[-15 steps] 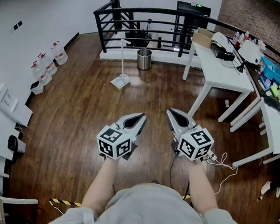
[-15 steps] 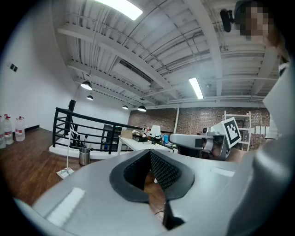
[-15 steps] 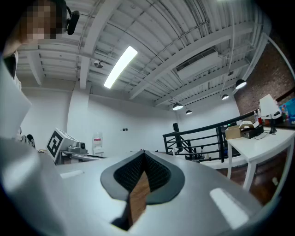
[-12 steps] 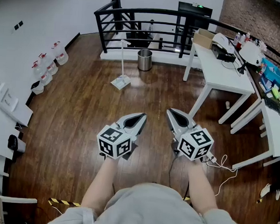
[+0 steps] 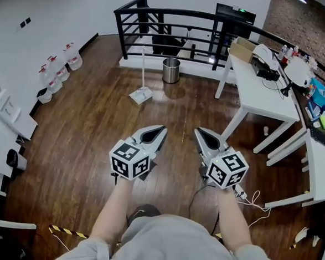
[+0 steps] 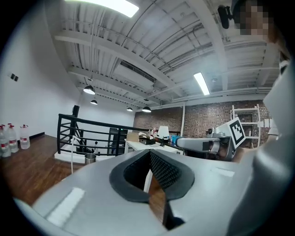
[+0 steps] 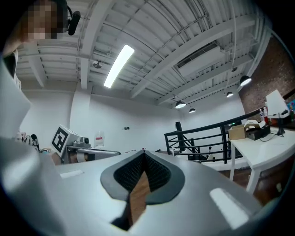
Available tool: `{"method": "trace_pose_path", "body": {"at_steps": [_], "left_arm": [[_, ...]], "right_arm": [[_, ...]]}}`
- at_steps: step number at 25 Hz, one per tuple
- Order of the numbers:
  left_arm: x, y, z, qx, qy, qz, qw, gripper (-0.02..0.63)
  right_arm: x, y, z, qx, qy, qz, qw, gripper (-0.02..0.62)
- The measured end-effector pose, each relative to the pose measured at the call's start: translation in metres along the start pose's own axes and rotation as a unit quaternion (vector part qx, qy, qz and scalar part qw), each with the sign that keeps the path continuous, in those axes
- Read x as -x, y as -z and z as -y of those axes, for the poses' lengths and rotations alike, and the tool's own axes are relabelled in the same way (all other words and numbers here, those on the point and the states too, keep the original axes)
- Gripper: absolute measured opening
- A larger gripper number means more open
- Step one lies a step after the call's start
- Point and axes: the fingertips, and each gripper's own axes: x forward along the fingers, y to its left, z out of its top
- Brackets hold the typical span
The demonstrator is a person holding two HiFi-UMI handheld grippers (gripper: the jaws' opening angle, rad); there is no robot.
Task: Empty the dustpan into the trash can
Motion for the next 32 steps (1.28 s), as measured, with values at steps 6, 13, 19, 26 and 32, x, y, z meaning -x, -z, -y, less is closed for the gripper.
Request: {"method": "trace_pose_path", "body": {"at_steps": [6, 13, 19, 26, 32], "left_arm": [[-0.022, -0.003, -0.046, 0.011, -0.005, 0.001, 0.9999, 0.006], [-0.055, -0.013, -0.140, 0.027, 0.013, -0.008, 0.9995, 0.006], [-0.082, -0.029, -0.232, 0.037, 0.029, -0.016, 0.9988, 0.006], [-0.128, -0.040, -0.312, 0.037, 0.029, -0.020, 0.9987, 0.006], [-0.181, -0.044, -0.371, 0.039, 0.021, -0.024, 0.9987, 0.006]], "right_arm": [[-0.044, -0.001, 0.024, -0.002, 0.004, -0.006, 1.000, -0.002], [-0.139, -0.001, 0.051, -0.005, 0.028, -0.021, 0.999, -0.002], [-0.231, -0.013, 0.076, -0.005, 0.054, -0.021, 0.998, -0.002], [-0.309, -0.014, 0.116, -0.008, 0.059, -0.024, 0.998, -0.002], [-0.374, -0.011, 0.167, -0.014, 0.049, -0.032, 0.998, -0.002]]}}
